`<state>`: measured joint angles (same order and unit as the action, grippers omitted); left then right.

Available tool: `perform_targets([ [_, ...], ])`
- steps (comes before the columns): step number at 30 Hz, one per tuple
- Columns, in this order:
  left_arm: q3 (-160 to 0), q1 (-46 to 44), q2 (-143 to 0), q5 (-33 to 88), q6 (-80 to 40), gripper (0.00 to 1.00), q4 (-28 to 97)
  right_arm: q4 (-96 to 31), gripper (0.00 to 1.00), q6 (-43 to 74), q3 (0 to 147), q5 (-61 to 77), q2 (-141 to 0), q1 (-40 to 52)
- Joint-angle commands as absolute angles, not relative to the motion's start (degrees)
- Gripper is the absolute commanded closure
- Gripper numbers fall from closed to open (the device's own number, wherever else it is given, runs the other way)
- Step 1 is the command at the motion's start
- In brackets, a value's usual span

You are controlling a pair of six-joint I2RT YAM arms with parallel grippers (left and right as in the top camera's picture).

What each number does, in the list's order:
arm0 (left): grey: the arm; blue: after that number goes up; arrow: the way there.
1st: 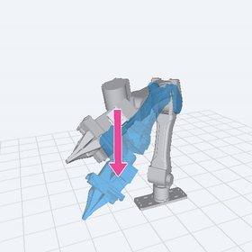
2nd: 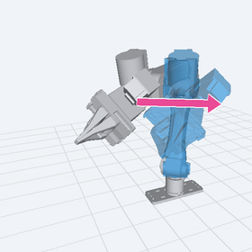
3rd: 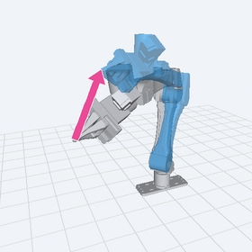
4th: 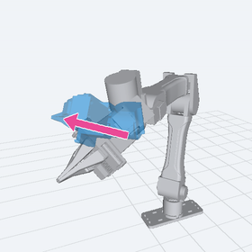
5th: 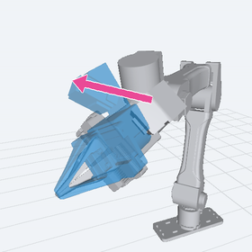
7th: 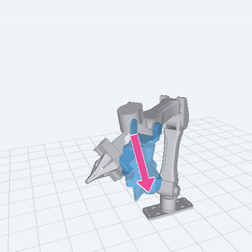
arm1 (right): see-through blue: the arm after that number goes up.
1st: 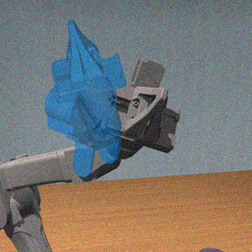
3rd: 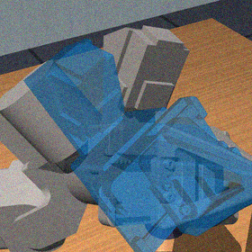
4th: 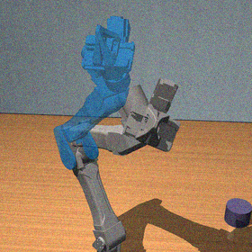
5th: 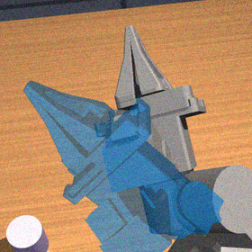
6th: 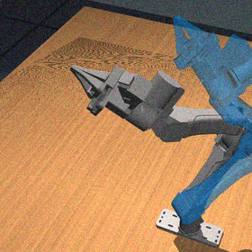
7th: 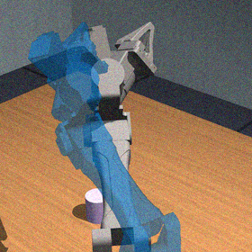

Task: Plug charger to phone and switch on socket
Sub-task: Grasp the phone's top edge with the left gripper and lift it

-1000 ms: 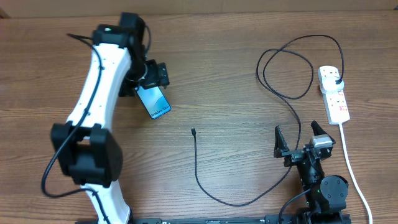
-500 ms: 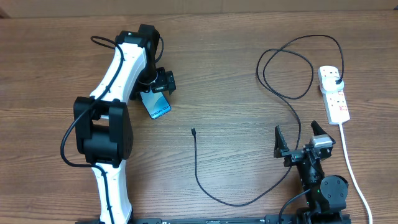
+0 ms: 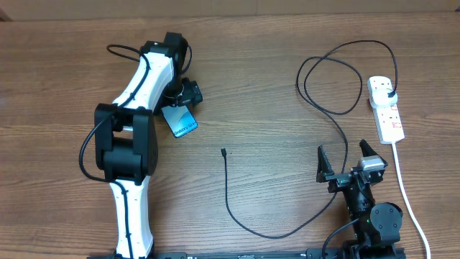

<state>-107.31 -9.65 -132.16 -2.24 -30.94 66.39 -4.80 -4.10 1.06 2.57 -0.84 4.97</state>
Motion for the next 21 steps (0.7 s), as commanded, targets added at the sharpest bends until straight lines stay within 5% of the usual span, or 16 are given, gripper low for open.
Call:
perform_targets([
  [1,-108.0,-9.3,-134.8,-3.1,-32.4,0.0,66.9,-4.6,0.0,-4.4,0.5,2.7,-0.2,5.3],
  [21,-104.8,-13.9,-135.7,-0.4,-28.3,0.09,70.3,-4.6,0.0,-4.4,0.5,2.7,-0.2,5.3],
])
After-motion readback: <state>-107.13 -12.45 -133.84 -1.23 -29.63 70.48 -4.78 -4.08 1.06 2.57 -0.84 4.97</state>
